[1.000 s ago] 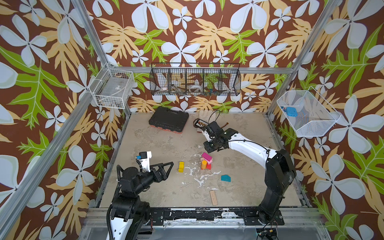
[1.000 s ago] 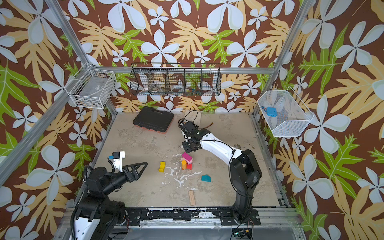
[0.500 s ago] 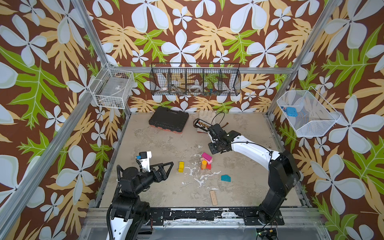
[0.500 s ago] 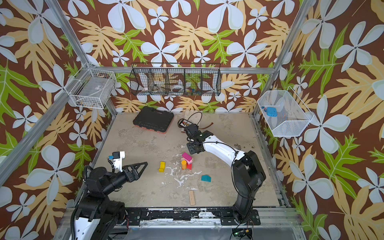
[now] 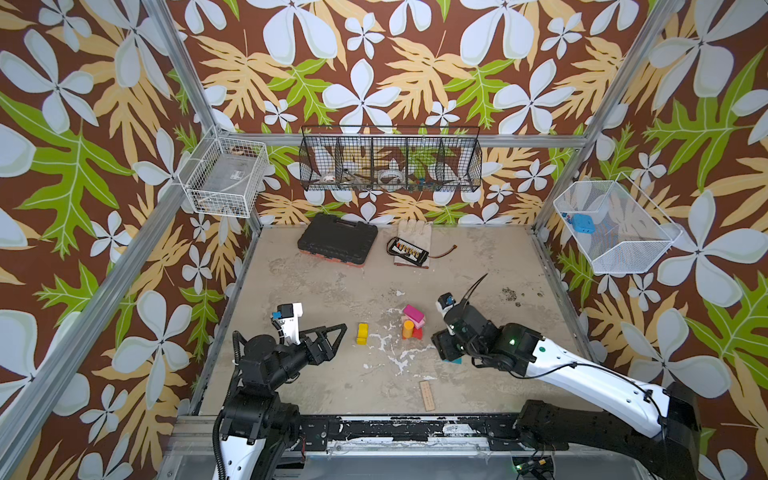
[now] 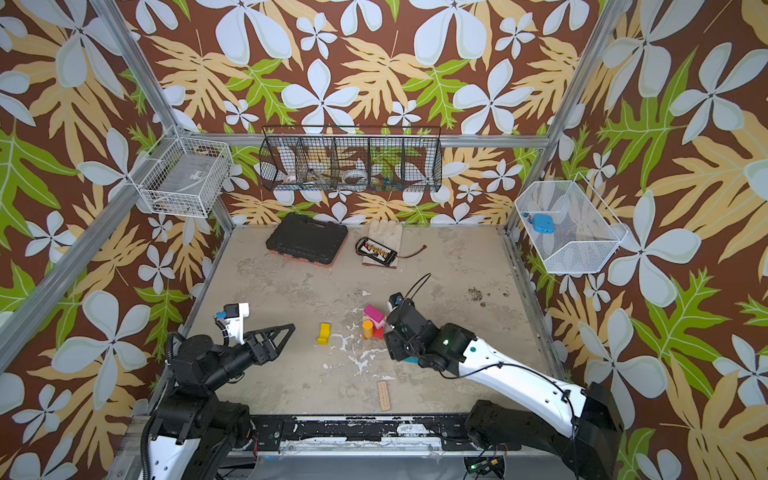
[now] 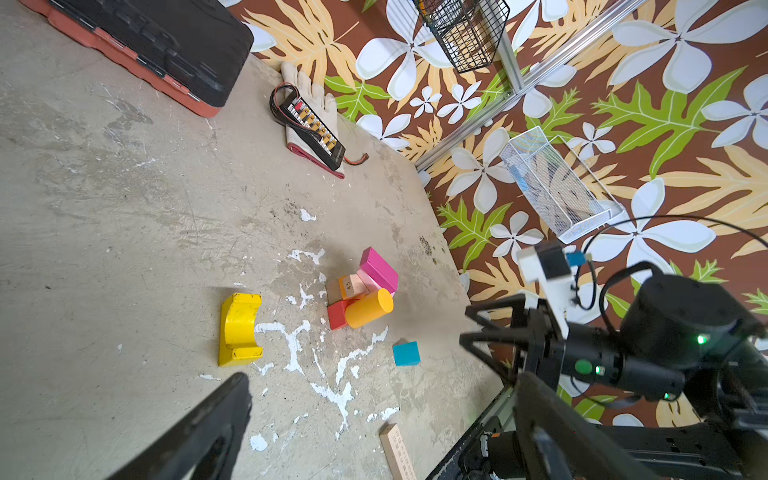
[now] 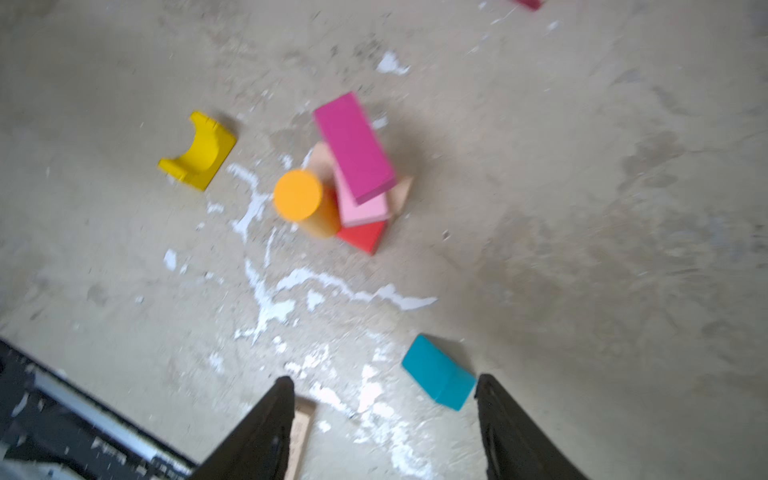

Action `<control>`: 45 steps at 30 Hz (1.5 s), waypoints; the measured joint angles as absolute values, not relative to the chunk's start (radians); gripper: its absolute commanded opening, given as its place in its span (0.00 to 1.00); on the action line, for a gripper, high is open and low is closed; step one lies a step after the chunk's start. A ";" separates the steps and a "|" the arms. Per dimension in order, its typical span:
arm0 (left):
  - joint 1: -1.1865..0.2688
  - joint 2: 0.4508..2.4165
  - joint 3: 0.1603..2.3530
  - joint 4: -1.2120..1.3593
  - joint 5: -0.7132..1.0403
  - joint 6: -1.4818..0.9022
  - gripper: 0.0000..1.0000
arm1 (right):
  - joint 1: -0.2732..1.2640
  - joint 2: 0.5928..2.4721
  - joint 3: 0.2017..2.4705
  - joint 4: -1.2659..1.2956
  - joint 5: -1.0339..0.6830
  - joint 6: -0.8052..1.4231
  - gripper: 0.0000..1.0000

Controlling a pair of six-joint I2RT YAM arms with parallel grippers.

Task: Build the wood block tower
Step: 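Reach the right gripper to the engraved plank near the robot and grasp it, then lift the engraved plank and carry it over the stack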

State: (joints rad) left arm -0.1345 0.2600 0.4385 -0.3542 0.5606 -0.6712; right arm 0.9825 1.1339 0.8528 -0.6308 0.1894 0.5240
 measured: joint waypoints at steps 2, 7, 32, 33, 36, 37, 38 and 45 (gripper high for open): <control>-0.134 0.259 0.439 -0.354 0.561 -0.671 1.00 | 1.077 1.189 0.838 -0.631 0.192 0.583 0.67; -0.134 0.253 0.439 -0.354 0.561 -0.671 1.00 | 1.252 1.341 0.840 -0.630 0.210 0.695 0.60; -0.134 0.249 0.439 -0.355 0.558 -0.671 1.00 | 1.343 1.453 0.749 -0.557 0.176 0.836 0.14; -0.134 0.249 0.439 -0.355 0.558 -0.671 1.00 | 1.341 1.434 0.762 -0.574 0.186 0.836 0.14; -0.134 0.244 0.439 -0.355 0.558 -0.671 1.00 | 1.317 1.356 0.828 -0.620 0.219 0.823 0.12; -0.134 0.243 0.439 -0.355 0.558 -0.671 1.00 | 1.296 1.329 0.851 -0.635 0.232 0.809 0.12; -0.134 0.243 0.439 -0.355 0.558 -0.671 1.00 | 1.271 1.303 0.874 -0.651 0.243 0.800 0.12; -0.134 0.241 0.439 -0.354 0.558 -0.671 1.00 | 1.137 1.253 1.058 -0.709 0.306 0.682 0.12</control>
State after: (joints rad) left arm -0.1345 0.2405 0.4385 -0.3542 0.5579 -0.6708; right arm 1.1366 1.2530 1.0580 -0.7094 0.3058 0.6819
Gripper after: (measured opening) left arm 0.998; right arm 0.195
